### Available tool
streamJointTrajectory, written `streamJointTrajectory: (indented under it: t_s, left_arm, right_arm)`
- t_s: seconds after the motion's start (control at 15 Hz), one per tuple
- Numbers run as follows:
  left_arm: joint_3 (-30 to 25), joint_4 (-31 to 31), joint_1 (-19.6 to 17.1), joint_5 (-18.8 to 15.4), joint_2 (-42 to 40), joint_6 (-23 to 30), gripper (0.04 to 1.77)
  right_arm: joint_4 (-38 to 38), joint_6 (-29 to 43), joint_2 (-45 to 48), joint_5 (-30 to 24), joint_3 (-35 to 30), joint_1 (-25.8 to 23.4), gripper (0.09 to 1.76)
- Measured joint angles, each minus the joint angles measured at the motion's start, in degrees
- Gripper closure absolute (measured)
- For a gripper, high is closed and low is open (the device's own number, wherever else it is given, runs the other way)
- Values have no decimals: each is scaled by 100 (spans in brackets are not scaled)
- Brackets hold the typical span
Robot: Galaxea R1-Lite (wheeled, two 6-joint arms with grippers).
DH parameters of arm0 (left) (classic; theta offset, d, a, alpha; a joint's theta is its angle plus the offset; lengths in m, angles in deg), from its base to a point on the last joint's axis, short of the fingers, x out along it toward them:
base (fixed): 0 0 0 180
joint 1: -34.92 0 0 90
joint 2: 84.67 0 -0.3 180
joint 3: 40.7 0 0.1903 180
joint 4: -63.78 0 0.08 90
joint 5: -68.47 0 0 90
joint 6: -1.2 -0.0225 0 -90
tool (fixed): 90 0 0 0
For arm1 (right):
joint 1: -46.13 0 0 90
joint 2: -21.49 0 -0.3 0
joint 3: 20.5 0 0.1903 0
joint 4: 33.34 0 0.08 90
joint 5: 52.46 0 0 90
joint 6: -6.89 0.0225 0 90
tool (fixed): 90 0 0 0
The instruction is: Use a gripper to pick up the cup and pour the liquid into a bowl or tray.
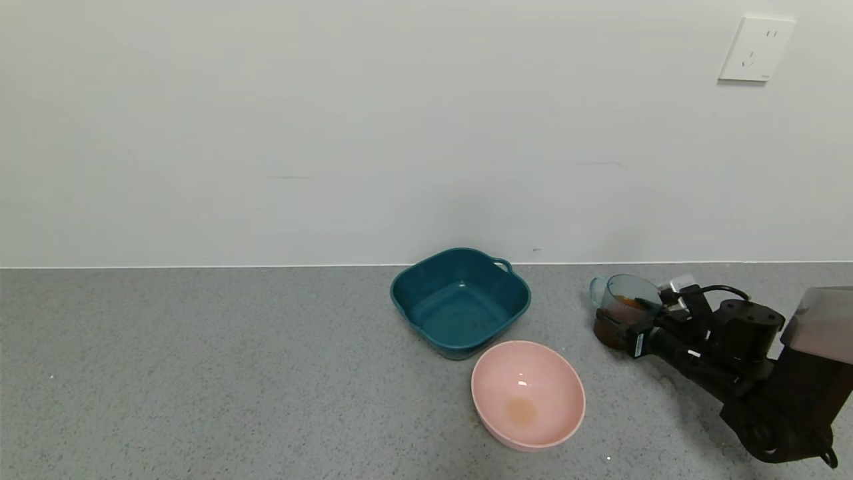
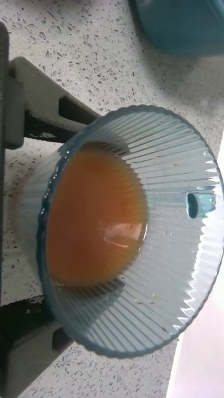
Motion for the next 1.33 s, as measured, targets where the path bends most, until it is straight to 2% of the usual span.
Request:
streamJointTrajectory:
  t_s: [0.87, 1.33]
  left_arm:
    - [0, 2, 0, 0, 0, 1, 9]
    - [0, 2, 0, 2, 0, 1, 9]
  right_arm:
    - [-110, 7, 118, -1, -56, 0, 49]
    - [-1306, -6, 857, 176, 322, 44, 49]
